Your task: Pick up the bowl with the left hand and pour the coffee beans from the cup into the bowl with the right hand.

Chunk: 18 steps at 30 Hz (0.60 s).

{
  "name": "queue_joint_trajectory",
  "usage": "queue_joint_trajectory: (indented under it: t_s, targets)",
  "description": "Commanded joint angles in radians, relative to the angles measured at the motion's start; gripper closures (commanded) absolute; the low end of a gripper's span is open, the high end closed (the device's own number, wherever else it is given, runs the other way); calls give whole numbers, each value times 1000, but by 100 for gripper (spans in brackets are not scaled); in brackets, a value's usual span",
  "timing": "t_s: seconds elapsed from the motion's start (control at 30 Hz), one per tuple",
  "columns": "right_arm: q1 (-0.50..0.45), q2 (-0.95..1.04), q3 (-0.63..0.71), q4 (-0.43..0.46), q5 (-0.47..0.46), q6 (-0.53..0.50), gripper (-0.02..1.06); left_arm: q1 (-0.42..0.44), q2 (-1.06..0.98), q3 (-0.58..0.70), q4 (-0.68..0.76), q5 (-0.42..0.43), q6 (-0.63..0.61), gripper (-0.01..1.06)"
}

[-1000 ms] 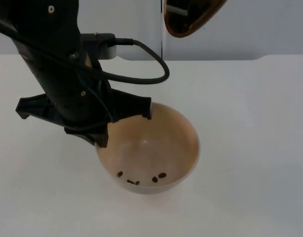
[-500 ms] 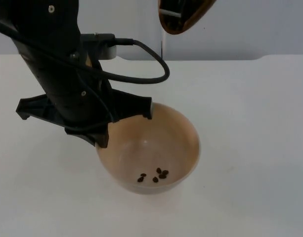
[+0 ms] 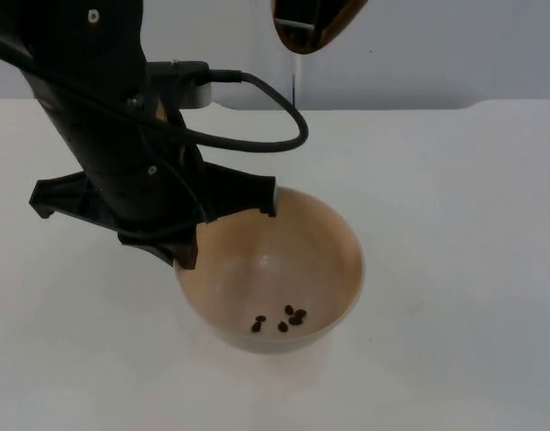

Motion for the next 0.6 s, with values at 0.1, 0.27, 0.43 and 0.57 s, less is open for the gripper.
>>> queue_joint_trajectory:
  t_s: [0.1, 0.27, 0.43, 0.57]
  targets:
    - [21, -4, -2, -33, -2, 7, 104, -4, -11, 4, -15, 1, -8, 105]
    - [26, -4, -2, -42, -2, -3, 104, -4, -11, 4, -17, 1, -8, 105]
    - [26, 1, -2, -60, -2, -3, 104, -4, -11, 4, -17, 1, -8, 105]
    - [29, 1, -2, -78, -2, -25, 104, -4, -11, 4, -19, 1, -8, 105]
